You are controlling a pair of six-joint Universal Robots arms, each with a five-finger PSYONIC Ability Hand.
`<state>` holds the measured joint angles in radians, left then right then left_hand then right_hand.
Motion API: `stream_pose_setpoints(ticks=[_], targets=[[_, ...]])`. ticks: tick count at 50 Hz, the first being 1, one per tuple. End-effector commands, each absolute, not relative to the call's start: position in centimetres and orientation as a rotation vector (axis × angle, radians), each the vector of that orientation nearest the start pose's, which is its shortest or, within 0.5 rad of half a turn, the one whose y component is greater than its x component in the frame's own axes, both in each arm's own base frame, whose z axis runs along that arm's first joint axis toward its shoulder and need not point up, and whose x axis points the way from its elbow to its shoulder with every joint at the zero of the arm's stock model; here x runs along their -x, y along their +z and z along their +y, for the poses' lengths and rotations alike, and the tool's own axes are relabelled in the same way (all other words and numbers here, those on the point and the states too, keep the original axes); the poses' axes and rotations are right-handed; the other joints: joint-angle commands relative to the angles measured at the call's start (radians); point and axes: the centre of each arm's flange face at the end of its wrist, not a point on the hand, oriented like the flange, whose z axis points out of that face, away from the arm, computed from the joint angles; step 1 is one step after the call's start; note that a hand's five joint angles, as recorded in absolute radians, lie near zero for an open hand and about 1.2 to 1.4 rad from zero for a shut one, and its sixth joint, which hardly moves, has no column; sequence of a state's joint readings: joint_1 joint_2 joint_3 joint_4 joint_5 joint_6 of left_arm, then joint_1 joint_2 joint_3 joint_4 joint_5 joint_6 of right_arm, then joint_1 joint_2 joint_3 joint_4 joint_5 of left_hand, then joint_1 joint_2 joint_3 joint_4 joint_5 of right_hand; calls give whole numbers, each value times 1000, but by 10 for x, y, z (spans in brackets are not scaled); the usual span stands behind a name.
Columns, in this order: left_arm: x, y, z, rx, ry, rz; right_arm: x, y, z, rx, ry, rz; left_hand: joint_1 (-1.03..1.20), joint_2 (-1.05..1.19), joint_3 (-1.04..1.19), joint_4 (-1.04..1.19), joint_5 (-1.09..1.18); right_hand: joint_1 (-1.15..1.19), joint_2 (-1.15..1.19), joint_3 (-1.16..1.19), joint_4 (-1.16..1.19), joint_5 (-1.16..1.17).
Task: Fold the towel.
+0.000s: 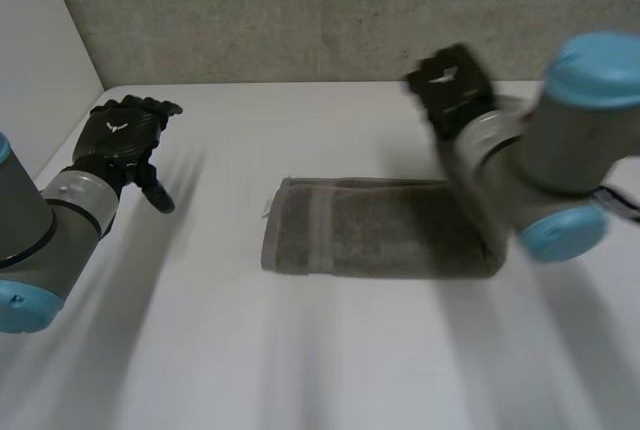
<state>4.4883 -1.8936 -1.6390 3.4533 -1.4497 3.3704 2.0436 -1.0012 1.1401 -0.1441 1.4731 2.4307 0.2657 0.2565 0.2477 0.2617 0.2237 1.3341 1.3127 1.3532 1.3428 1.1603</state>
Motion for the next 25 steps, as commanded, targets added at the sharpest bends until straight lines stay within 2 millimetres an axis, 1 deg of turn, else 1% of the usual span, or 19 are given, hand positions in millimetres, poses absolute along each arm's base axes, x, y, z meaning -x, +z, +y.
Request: stream_pose_setpoints(ticks=[1,2,3,4,5,6,7,9,11,12,14,15,17,18,20,21,23,24,25], targets=[[234,213,-312,-706,-2225,2269,-392,156,-249,1641,-1941,1591,-70,-61,-52,-66,-202,62,84,43,53,61],[234,213,-312,-707,-2225,2269,-394,147,-245,1668,-1911,1582,-70,-61,-52,-66,-202,62,84,43,53,61],[237,214,-310,-716,-2233,2269,-394,147,-245,1668,-1911,1582,-70,-61,-52,-66,-202,62,84,43,53,61],[240,215,-308,-729,-2241,2267,-393,144,-246,1679,-1900,1585,-70,-61,-52,-66,-202,-326,-305,-345,-335,-327],[240,215,-308,-730,-2241,2267,-391,144,-246,1673,-1900,1591,-70,-61,-52,-66,-202,-865,-844,-884,-874,-866],[244,216,-306,-741,-2252,2265,-391,144,-246,1673,-1900,1591,-70,-61,-52,-66,-202,-870,-849,-889,-879,-871],[244,216,-306,-741,-2252,2265,-389,148,-245,1653,-1894,1596,-70,-61,-52,-66,-202,-1160,-1138,-1179,-1168,-1160],[252,220,-301,-766,-2279,2261,-387,154,-244,1625,-1893,1597,-70,-61,-52,-66,-202,-1160,-1138,-1179,-1168,-1160],[257,222,-299,-778,-2296,2259,-372,183,-250,1488,-1922,1625,-70,-61,-52,-66,-202,-1160,-1138,-1179,-1168,-1160],[260,223,-297,-788,-2309,2256,-372,183,-250,1487,-1923,1625,-67,-58,-49,-63,-199,-1160,-1138,-1179,-1168,-1160],[265,226,-295,-798,-2328,2254,-340,209,-271,1308,-1960,1700,-67,-58,-49,-63,-199,-1160,-1138,-1179,-1168,-1160],[270,227,-292,-812,-2340,2254,-340,210,-271,1307,-1960,1701,-61,-52,-43,-57,-194,-1160,-1138,-1179,-1168,-1160],[275,228,-290,-829,-2356,2253,-312,225,-285,1150,-1966,1777,-61,-52,-43,-57,-194,-1160,-1138,-1179,-1168,-1160],[283,230,-285,-853,-2377,2253,-312,226,-285,1149,-1966,1778,-58,-49,-40,-54,-191,-1160,-1138,-1179,-1168,-1160],[291,232,-281,-877,-2399,2250,-290,228,-289,1043,-1948,1851,-58,-49,-40,-54,-191,-1160,-1138,-1179,-1168,-1160],[297,232,-277,-901,-2408,2255,-290,228,-289,1043,-1948,1851,-55,-46,-37,-51,-188,-1160,-1138,-1179,-1168,-1160],[305,228,-273,-932,-2408,2270,-264,219,-295,972,-1932,1955,-55,-46,-37,-51,-188,-1160,-1138,-1179,-1168,-1160],[312,226,-270,-959,-2410,2275,-263,219,-295,972,-1932,1956,-52,-43,-34,-48,-185,-1160,-1138,-1179,-1168,-1160],[312,226,-270,-959,-2410,2276,-251,212,-298,946,-1913,2014,-52,-43,-34,-48,-185,-1160,-1138,-1179,-1168,-1160]])
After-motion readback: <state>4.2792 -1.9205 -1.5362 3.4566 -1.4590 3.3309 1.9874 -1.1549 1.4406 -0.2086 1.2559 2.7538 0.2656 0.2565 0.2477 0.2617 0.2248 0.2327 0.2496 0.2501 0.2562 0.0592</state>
